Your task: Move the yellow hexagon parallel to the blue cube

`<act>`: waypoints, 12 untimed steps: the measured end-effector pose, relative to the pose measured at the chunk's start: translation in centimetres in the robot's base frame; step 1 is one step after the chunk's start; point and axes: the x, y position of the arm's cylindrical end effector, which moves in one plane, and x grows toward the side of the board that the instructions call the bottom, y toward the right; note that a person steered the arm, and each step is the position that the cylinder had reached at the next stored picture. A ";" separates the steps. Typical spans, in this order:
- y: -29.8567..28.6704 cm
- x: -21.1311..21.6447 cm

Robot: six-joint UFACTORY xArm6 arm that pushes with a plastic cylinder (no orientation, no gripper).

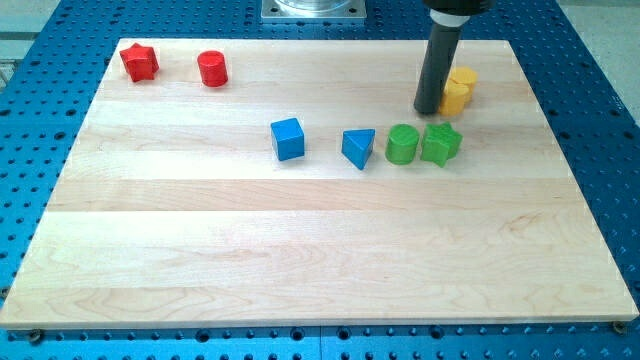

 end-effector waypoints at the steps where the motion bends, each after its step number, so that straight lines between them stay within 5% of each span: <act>1: 3.6 0.6; 4: 6.4 -0.8; 6: -6.7 -3.7; 8: -17.1 0.6; 10: -21.9 2.9; 12: -20.8 5.8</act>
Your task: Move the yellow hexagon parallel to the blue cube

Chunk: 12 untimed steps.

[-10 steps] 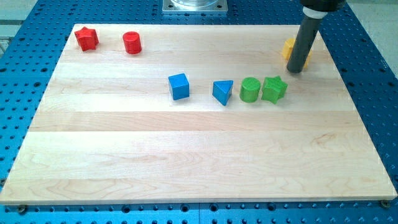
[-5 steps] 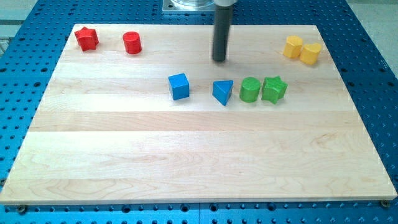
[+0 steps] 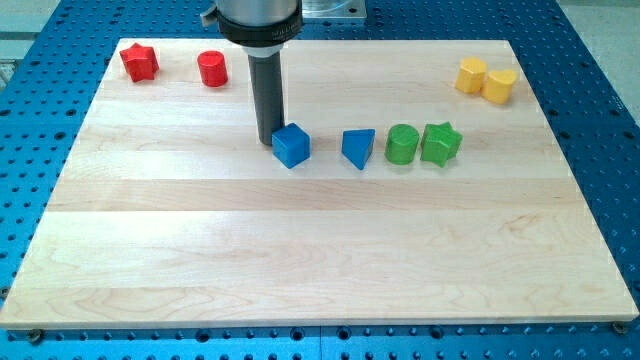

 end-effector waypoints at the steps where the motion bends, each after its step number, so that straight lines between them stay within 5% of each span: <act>1: 0.9 -1.0; 3: 19.7 -1.5; 6: 37.3 -4.3; 8: 34.9 -12.7; 10: 26.2 -9.5; 12: 14.7 -14.9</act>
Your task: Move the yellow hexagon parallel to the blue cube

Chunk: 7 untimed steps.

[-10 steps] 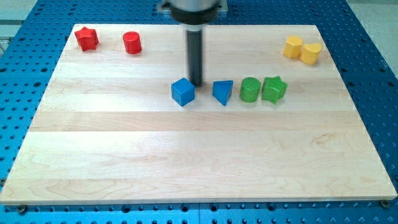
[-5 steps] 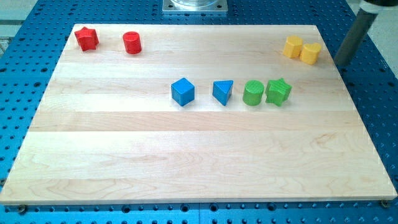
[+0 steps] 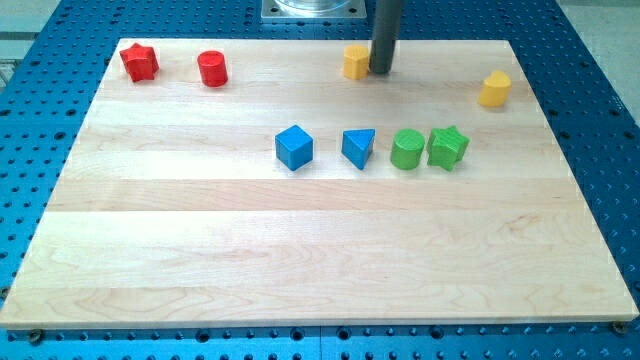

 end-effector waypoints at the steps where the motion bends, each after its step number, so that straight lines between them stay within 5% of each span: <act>1: 2.2 -1.5; 3: -8.1 0.2; 4: -1.5 2.2; 7: -8.1 4.0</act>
